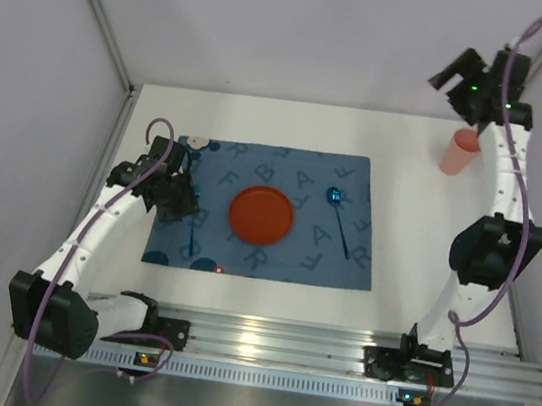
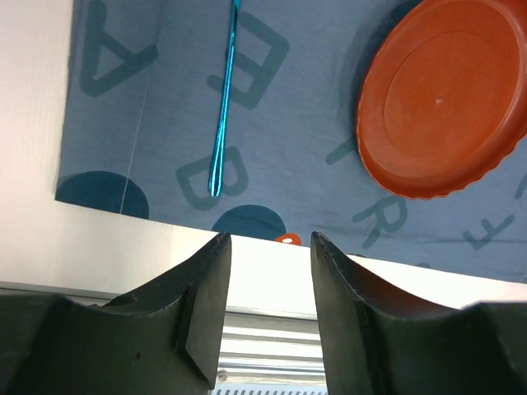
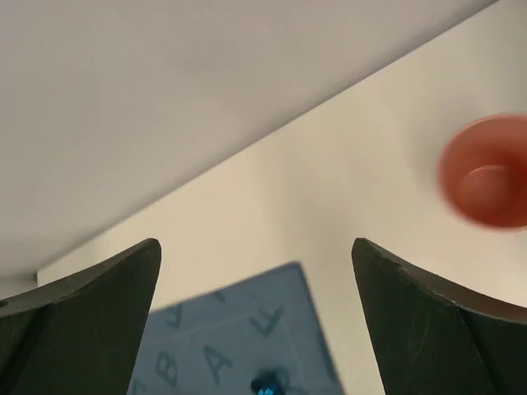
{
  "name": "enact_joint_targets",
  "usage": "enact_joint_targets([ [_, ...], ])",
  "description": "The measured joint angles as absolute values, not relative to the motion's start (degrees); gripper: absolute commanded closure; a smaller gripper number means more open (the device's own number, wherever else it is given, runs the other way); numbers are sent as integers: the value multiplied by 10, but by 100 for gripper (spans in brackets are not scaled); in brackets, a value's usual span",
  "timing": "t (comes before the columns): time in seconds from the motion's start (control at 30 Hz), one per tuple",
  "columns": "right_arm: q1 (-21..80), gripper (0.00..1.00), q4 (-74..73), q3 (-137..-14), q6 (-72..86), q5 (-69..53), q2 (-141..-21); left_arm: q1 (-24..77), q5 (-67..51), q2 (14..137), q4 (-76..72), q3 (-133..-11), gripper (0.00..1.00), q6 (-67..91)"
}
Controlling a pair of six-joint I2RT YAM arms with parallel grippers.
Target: Set the dinner table for one person
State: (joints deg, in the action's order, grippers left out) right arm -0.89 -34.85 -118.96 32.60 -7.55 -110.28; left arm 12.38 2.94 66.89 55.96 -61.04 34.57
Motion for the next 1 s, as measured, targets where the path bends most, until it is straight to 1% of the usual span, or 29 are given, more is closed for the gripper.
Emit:
enact_joint_targets([
  [0.1,-111,3,-355,-1247,328,-88,-1162,124,23,684,555,-610,51,353],
  [0.2,-156,3,-361,-1320,339,-125,-1255,124,22,688,554,-610,52,361],
  [0.3,-168,2,-365,-1359,349,-162,-1332,124,22,692,552,-611,52,371],
  [0.37,-166,2,-369,-1359,352,-180,-1359,124,23,694,552,-611,52,379],
  [0.5,-161,2,-375,-1356,356,-201,-1385,124,25,695,549,-610,52,396],
  [0.6,-158,6,-375,-1353,353,-200,-1385,124,27,695,546,-608,53,405],
  [0.63,-157,12,-376,-1353,350,-196,-1385,124,27,695,545,-607,53,406],
  [0.67,-155,16,-381,-1353,344,-187,-1385,124,28,695,544,-605,53,408],
  [0.7,-153,23,-388,-1353,341,-179,-1385,124,29,695,544,-604,53,409],
  [0.73,-153,35,-400,-1353,333,-169,-1385,124,29,696,544,-603,53,411],
  [0.77,-152,40,-410,-1353,324,-158,-1385,124,29,697,544,-603,53,412],
  [0.8,-150,51,-424,-1352,316,-145,-1385,124,29,699,543,-603,54,413],
  [0.83,-149,67,-433,-1349,308,-135,-1385,124,29,700,542,-603,54,413],
  [0.87,-147,74,-444,-1347,297,-125,-1385,124,29,702,542,-603,54,412],
  [0.9,-143,83,-457,-1343,291,-114,-1386,124,29,705,541,-603,54,412],
  [0.93,-141,100,-460,-1343,281,-105,-1386,124,29,707,541,-603,54,412],
  [1.0,-136,100,-462,-1348,254,-66,-1374,124,29,712,541,-603,54,408],
])
